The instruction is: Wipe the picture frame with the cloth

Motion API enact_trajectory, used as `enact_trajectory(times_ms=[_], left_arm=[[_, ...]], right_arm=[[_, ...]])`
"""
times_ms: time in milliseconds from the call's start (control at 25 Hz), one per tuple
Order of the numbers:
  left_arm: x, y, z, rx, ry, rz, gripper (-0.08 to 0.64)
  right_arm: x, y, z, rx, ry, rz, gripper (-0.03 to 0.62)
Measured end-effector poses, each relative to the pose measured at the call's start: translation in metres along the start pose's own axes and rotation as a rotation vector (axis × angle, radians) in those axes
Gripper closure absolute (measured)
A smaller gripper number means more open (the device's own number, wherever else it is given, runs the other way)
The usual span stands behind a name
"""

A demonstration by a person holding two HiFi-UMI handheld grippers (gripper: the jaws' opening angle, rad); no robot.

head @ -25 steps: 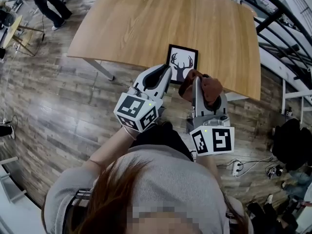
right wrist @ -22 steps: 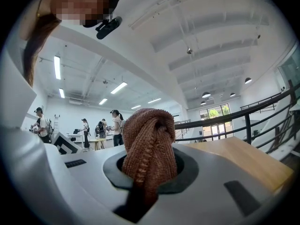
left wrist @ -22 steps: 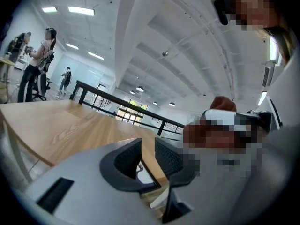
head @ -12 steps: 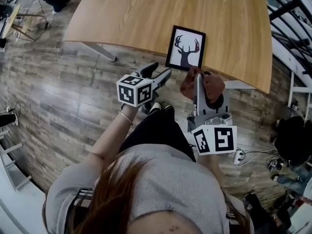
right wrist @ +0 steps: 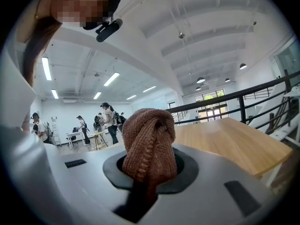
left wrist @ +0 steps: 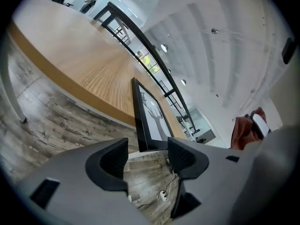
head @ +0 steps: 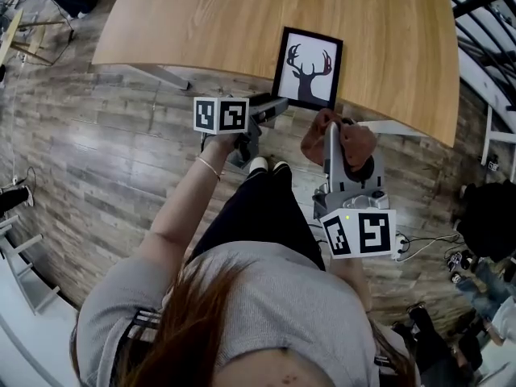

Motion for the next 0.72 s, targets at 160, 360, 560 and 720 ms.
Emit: enact_trajectory(times_ms=[160, 360, 560, 720], left_arm=[[0.008, 0.007, 0.003, -0.032, -0.009, -0.002, 0.316], [0.012, 0.019, 0.008, -0.126, -0.050, 0.013, 0.317], [0.012, 0.032, 0.016, -0.255, -0.144, 0.028, 0.318], [0.016, 0.039, 0.018, -0.327, -0.162, 0.065, 0.362]], right_arm=[[-0.004, 0.003, -0.005, -0.007, 0.010, 0.008, 0.518], [-0.009, 0.007, -0.004, -0.001, 0.014, 0.024, 0.518], [-0.011, 0.011, -0.002, 0.018, 0.008, 0.039, 0.518], [-0.013, 0.016, -0.003, 0.031, 0.005, 0.050, 0.518]])
Point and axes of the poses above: the fingertips, and each gripper's own axes: y forward along the fingers, z to its left, x out of its top, the point moved 9 cm from there along -y, backward along the fingers, and after that the axes turned 6 degrees about z, right-handed, at the moved point
